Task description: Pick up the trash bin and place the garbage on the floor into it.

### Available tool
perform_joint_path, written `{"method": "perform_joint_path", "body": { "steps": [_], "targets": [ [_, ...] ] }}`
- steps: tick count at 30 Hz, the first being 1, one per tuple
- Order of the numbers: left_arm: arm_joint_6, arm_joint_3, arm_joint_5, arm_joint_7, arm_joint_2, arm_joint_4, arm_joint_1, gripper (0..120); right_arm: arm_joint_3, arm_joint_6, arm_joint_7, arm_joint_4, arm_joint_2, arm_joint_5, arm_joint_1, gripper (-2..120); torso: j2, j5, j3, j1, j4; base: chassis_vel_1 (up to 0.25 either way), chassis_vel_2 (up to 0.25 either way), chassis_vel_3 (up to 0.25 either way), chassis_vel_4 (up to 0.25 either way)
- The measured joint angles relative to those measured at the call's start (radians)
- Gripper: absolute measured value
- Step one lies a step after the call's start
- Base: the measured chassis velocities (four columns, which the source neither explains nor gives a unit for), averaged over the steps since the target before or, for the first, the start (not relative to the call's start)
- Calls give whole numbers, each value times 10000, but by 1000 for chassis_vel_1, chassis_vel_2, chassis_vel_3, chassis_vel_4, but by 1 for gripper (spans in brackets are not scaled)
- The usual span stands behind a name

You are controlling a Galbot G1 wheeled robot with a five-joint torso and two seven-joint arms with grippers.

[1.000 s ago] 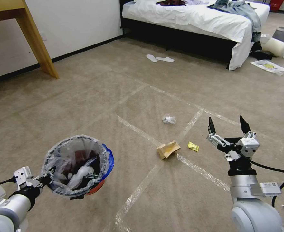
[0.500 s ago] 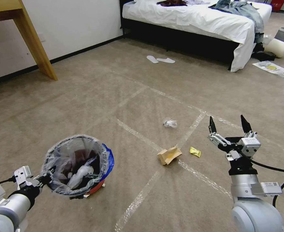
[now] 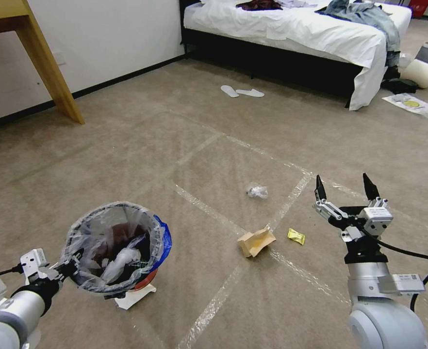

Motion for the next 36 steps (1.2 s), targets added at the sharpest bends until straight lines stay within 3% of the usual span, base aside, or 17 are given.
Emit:
{"method": "perform_joint_path", "body": {
  "steps": [23, 36],
  "targets": [
    [8, 143, 35, -4, 26, 291, -231, 1, 27, 350, -129, -335, 34, 30, 92, 100, 0, 0, -1, 0, 0, -35, 40, 41, -40],
    [9, -4, -89, 0, 116, 303, -221, 1, -28, 13, -23, -313, -64, 81, 274, 100, 0, 0, -1, 0, 1, 0, 0, 0, 0]
  ]
}}
